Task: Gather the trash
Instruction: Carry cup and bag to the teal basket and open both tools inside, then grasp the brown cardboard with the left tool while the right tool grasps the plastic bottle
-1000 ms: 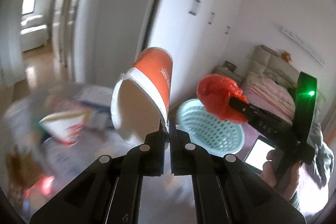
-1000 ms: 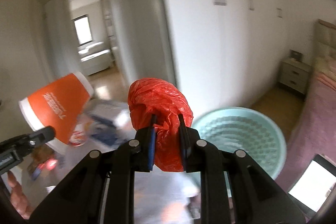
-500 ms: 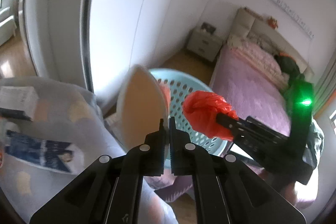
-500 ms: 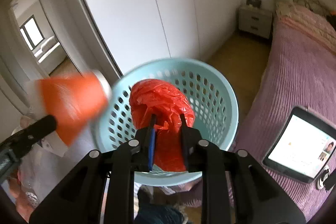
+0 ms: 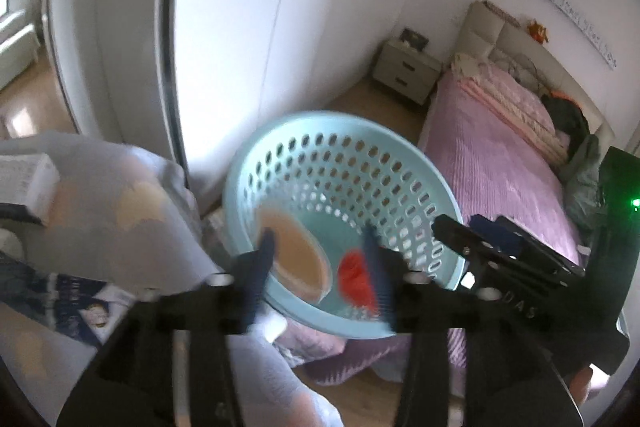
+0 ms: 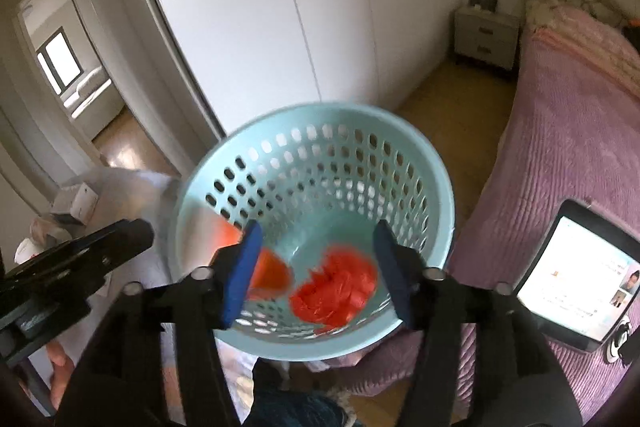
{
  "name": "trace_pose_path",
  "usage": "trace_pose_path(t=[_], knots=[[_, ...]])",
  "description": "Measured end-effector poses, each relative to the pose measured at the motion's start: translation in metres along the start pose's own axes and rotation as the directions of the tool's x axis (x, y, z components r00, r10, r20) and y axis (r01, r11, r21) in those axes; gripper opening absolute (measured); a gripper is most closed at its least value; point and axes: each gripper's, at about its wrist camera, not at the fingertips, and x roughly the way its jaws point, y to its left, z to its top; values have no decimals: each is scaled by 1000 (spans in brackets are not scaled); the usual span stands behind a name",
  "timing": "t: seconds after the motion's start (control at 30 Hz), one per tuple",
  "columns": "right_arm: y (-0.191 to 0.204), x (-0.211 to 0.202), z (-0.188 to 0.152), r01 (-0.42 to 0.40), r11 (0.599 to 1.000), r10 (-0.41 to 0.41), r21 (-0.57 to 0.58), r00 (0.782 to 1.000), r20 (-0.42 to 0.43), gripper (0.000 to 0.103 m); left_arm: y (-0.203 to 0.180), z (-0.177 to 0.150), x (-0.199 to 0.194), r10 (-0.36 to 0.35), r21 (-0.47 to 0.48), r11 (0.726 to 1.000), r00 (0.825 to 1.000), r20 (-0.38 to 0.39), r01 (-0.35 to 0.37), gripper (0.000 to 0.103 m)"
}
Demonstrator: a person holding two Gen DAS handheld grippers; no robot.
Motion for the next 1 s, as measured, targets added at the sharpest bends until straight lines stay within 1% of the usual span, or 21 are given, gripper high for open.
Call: trace_pose_path(t=[0.13,0.23,0.4,0.47,0.53,0.7,0.77,0.87,0.9,0.93,1.0], knots=[[3,-12,2,-26,1000,26,-1,999,25,55,1,-2,-27,-3,4,1000,998,57,3,50],[12,-26,2,-40,999,42,-28,998,49,55,2,-5,-49,0,3,1000,995,98,0,50],[40,-54,-2,-84,992,93,-94,991,96,55,5,-18,-94,24,-1,1000,985,172,-24,50],[53,-64,-4,-104,987,117,-121,987,113,55,8,-24,-112,36,-10,999,979,202,-35,52],[66,-74,-8,-121,981,140,-149,982,126,55,13,-31,-133,55,-22,998,970,235,-51,56],[101,-88,-20,-175,963,203,-204,971,124,56,35,-45,-182,120,-80,992,948,295,-100,56],[114,-92,-25,-194,955,224,-225,967,119,56,47,-53,-202,149,-104,987,936,319,-122,56],[137,-98,-35,-223,939,258,-261,960,106,56,67,-64,-229,196,-153,977,917,346,-151,57],[145,-100,-39,-238,933,272,-271,957,96,56,74,-69,-237,215,-171,972,911,353,-163,58],[152,-101,-42,-252,926,286,-280,954,87,56,83,-74,-246,235,-190,966,904,357,-176,60],[167,-104,-50,-275,913,309,-303,948,72,56,100,-86,-261,278,-230,952,890,362,-204,60]])
